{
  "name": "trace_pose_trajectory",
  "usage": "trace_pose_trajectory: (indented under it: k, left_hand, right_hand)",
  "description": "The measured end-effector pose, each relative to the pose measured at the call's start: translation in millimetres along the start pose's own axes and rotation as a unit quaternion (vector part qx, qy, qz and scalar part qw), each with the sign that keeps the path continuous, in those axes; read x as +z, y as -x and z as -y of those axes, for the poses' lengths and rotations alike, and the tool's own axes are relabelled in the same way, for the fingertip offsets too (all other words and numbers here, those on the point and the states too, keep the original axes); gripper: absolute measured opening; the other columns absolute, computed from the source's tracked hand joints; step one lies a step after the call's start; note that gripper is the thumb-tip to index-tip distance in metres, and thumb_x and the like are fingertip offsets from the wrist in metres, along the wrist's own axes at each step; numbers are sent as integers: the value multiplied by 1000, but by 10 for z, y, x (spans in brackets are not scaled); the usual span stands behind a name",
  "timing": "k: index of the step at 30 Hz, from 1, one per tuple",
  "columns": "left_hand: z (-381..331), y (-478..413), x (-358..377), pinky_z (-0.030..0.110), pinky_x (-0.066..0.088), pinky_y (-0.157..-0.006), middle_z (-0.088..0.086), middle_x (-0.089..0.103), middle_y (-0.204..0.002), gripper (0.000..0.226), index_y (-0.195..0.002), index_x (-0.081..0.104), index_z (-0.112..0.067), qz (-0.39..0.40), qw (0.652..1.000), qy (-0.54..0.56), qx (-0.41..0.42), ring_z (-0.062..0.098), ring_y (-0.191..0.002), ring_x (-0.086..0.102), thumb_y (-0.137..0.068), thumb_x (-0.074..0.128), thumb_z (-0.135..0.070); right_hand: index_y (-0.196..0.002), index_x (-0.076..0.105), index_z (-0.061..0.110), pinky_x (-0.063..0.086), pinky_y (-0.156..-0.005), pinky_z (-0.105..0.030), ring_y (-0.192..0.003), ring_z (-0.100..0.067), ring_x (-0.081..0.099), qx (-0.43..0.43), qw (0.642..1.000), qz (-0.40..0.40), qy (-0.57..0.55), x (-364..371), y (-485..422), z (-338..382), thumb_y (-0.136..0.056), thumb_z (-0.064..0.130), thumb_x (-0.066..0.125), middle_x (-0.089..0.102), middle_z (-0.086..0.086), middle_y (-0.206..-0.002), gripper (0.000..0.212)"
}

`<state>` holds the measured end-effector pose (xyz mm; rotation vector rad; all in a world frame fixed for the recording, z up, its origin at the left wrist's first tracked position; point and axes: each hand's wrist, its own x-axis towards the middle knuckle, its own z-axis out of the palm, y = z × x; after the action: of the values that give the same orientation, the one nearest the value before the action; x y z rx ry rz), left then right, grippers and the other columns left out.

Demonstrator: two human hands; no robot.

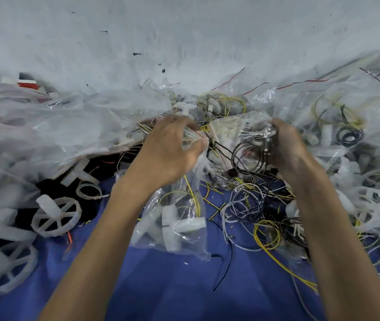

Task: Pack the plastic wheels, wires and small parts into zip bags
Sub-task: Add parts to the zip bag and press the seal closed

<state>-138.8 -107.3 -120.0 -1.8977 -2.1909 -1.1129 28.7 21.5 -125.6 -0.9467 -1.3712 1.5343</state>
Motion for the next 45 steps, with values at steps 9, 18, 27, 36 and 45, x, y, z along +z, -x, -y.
trace_pose_trajectory:
  k: [9, 18, 27, 36, 45]
  left_hand:
    - [-199, -148, 355, 40, 49, -93, -6, 72, -95, 24, -105, 61, -18, 102, 937, 296, -154, 13, -94, 66, -90, 59, -37]
    - [-150, -346, 515, 36, 54, -84, -9, 68, -84, 24, -75, 60, -33, -25, 961, 261, -88, 15, -88, 67, -81, 71, -13]
    - [-260, -452, 419, 20, 51, -70, -9, 68, -85, 22, -91, 55, -28, -127, 903, 399, -101, 7, -78, 65, -80, 73, -19]
    - [-246, -144, 577, 39, 47, -97, -6, 68, -99, 27, -103, 55, -25, 192, 909, 348, -126, 11, -95, 65, -82, 68, -37]
    - [-218, -148, 625, 21, 53, -62, 0, 62, -86, 7, -93, 55, -19, 55, 888, 436, -138, 1, -60, 64, -90, 61, -17]
  right_hand:
    - [-111, 59, 15, 53, -49, -25, -59, -13, 66, 19, 993, 95, -64, -47, 11, 7, -95, 50, 36, 72, -1, -78, 45]
    - [-134, 41, 34, 33, -107, -46, -125, -15, 45, -41, 945, 210, 249, -63, 95, -86, -60, 78, 54, 43, 6, -142, 87]
    - [-83, 62, 8, 50, -69, -40, -70, -24, 61, -178, 936, 44, 300, -82, -27, -122, -95, 23, 51, 68, -15, -85, 23]
    - [-67, 47, 14, 40, -43, -9, -39, 6, 51, -199, 965, -46, 168, 8, 55, -70, -103, 32, 26, 58, 11, -46, 45]
    - [-118, 26, 20, 54, -63, -20, -79, -11, 70, -66, 970, 160, 170, -89, 60, -1, -51, 47, 78, 64, -2, -100, 89]
